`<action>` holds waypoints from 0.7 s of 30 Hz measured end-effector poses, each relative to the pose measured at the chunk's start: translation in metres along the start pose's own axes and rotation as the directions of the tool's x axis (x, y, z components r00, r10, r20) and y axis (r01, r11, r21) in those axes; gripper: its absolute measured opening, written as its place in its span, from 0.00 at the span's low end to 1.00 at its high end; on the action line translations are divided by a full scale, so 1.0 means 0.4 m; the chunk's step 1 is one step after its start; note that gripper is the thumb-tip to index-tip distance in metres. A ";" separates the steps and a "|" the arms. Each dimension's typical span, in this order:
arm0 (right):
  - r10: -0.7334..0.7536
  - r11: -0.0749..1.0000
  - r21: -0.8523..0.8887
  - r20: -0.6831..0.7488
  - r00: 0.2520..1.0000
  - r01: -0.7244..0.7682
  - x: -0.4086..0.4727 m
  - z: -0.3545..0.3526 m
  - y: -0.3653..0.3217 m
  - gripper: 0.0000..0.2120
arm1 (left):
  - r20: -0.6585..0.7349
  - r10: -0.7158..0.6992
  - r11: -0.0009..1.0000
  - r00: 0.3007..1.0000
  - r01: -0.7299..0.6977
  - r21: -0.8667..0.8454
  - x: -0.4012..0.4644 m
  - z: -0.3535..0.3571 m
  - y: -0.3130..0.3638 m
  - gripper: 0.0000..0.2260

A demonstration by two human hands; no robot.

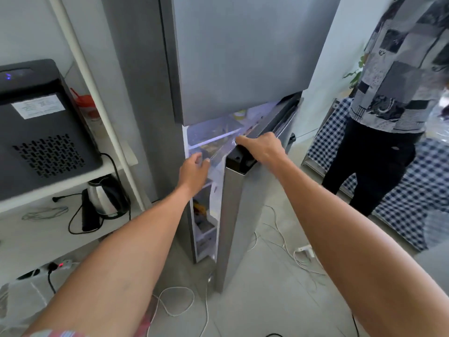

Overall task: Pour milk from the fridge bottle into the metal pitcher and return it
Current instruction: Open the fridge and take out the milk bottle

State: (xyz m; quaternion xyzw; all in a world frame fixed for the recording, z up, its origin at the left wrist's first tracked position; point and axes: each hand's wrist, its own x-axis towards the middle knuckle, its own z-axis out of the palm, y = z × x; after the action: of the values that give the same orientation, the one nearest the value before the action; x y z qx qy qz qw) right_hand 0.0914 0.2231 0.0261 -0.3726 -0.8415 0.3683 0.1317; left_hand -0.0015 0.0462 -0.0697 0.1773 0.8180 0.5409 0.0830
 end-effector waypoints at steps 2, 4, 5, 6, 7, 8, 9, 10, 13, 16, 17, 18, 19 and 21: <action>0.005 1.000 -0.005 0.014 1.000 -0.005 -0.014 -0.053 0.044 0.24 | 0.119 0.026 1.000 0.993 -0.025 -0.003 -0.017 0.041 0.012 0.16; -0.004 1.000 -0.028 0.035 0.999 0.005 -0.033 -0.110 0.090 0.21 | 0.210 0.053 0.998 0.976 -0.057 0.013 -0.038 0.087 0.025 0.18; -0.017 0.999 -0.047 0.045 0.999 0.019 -0.042 -0.139 0.113 0.21 | 0.246 0.071 0.997 0.967 -0.075 0.005 -0.050 0.109 0.033 0.18; -0.034 0.997 -0.069 0.051 0.998 0.037 -0.050 -0.170 0.137 0.20 | 0.277 0.091 0.996 0.957 -0.092 -0.007 -0.060 0.133 0.039 0.18; -0.053 0.994 -0.097 0.052 0.997 0.058 -0.058 -0.200 0.159 0.20 | 0.305 0.103 0.994 0.947 -0.106 -0.006 -0.070 0.156 0.047 0.18; -0.076 0.987 -0.141 0.049 0.996 0.082 -0.064 -0.229 0.182 0.20 | 0.325 0.110 0.993 0.939 -0.121 0.013 -0.079 0.178 0.056 0.19; -0.099 0.974 -0.201 0.043 0.994 0.106 -0.071 -0.258 0.204 0.20 | 0.343 0.107 0.990 0.933 -0.131 0.047 -0.090 0.198 0.068 0.21; -0.115 0.958 -0.260 0.037 0.993 0.121 -0.079 -0.287 0.224 0.21 | 0.360 0.107 0.986 0.927 -0.145 0.079 -0.100 0.219 0.082 0.23; -0.113 0.939 -0.326 -0.002 0.994 0.106 -0.101 -0.368 0.290 0.21 | 0.455 0.166 0.944 0.875 -0.275 0.184 -0.133 0.290 0.132 0.23; -0.080 0.936 -0.349 -0.090 0.993 0.044 -0.118 -0.438 0.355 0.17 | 0.527 0.235 0.845 0.817 -0.440 0.305 -0.162 0.371 0.179 0.16; -0.066 0.931 -0.364 -0.122 0.990 0.018 -0.123 -0.456 0.375 0.16 | 0.550 0.248 0.821 0.798 -0.474 0.317 -0.170 0.398 0.192 0.15; -0.062 0.924 -0.382 -0.157 0.986 -0.003 -0.128 -0.473 0.396 0.15 | 0.572 0.270 0.796 0.775 -0.514 0.321 -0.177 0.425 0.204 0.15; -0.064 0.915 -0.402 -0.192 0.979 -0.019 -0.131 -0.488 0.417 0.14 | 0.593 0.297 0.766 0.748 -0.558 0.320 -0.183 0.452 0.216 0.15; -0.080 0.897 -0.440 -0.253 0.964 -0.041 -0.132 -0.516 0.459 0.13 | 0.628 0.337 0.712 0.701 -0.627 0.318 -0.193 0.507 0.237 0.16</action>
State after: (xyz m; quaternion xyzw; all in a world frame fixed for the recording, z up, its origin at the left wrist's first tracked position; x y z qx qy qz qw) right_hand 0.3275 0.3753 0.0404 -0.4301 -0.8814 0.1137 0.1586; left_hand 0.1554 0.2237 -0.0687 0.5498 0.7947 0.2359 0.1030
